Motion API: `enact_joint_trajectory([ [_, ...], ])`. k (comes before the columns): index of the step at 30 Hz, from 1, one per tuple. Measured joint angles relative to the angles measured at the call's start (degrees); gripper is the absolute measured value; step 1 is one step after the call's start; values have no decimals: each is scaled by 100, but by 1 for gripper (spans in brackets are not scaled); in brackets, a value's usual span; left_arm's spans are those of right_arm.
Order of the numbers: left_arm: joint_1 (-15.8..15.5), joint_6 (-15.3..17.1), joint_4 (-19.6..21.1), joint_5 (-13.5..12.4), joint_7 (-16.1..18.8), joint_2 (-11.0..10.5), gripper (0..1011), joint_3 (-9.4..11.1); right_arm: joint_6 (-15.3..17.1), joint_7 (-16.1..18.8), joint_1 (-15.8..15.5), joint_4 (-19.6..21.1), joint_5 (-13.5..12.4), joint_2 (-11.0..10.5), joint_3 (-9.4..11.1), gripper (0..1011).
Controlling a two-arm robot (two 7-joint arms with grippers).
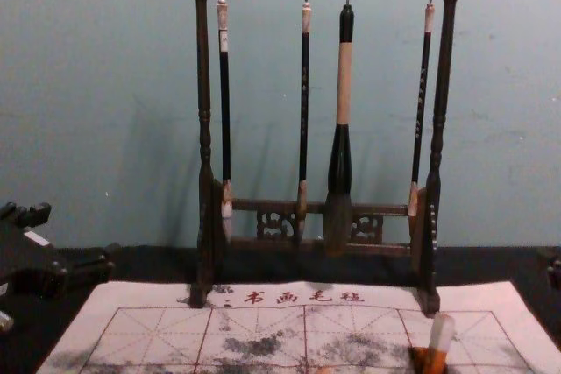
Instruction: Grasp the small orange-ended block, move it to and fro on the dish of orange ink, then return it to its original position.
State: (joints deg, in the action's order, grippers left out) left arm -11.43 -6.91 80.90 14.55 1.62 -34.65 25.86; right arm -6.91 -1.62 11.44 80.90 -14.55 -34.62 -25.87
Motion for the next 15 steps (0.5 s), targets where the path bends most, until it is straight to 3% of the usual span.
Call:
enact_joint_trajectory([
  [15, 0, 0, 0, 0, 0, 0, 1001, 0, 0, 0, 0, 0, 0, -3, 0, 1002],
])
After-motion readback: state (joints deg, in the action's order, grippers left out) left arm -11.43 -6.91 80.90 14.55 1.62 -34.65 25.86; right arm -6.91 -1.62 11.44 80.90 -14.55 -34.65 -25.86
